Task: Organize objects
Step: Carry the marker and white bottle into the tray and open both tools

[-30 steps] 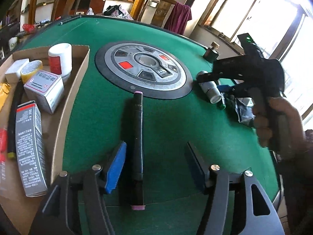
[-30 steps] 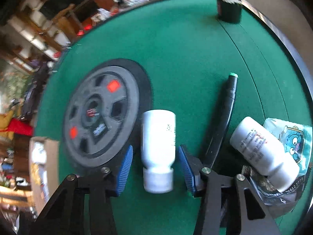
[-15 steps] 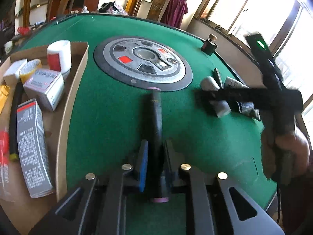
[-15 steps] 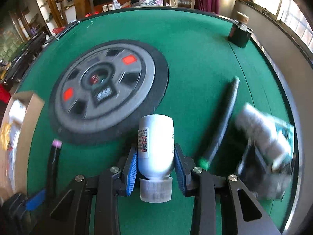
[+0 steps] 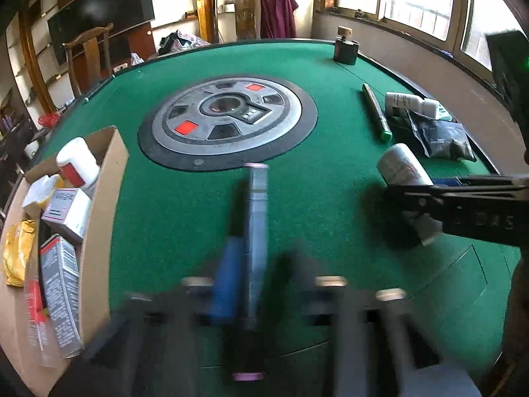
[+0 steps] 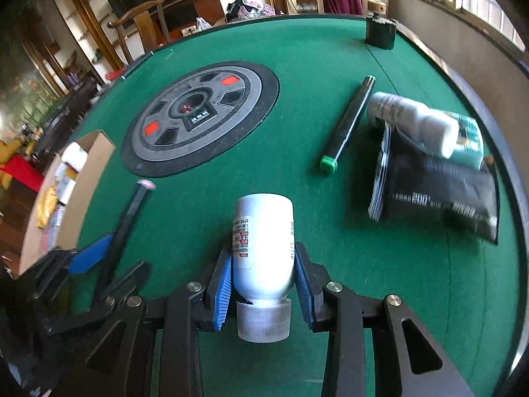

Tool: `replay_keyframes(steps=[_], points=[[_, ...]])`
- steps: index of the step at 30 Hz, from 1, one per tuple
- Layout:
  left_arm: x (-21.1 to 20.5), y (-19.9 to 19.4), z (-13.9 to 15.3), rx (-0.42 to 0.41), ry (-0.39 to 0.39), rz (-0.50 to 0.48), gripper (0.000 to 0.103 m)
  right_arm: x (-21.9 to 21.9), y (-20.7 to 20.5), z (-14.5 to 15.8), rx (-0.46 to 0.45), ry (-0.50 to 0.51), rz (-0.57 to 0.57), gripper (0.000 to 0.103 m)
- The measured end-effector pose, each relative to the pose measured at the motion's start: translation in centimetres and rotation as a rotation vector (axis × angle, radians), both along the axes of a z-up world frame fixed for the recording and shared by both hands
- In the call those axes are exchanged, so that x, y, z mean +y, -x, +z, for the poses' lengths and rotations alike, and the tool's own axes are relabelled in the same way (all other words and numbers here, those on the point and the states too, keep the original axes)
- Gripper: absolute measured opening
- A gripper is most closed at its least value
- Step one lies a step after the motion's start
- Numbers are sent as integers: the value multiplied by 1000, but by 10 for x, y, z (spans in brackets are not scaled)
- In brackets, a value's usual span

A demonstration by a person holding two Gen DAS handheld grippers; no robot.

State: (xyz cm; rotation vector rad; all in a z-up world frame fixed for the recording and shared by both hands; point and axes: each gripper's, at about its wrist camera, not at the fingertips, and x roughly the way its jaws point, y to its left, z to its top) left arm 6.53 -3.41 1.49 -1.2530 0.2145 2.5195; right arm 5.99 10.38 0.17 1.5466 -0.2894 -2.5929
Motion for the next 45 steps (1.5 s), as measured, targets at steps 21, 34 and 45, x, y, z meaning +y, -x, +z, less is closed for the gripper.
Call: replay_keyframes(steps=[21,34,45], points=[[-215,-70,75,95,-272,366,14,-84,-19,53,70,446,281,38],[-273,-36,27,3,-85,475,14,-284,23,11,-179,484,487,38],[-296,-52,27,13,-264,507,33,-333,42,-11,-242,478,475,39]])
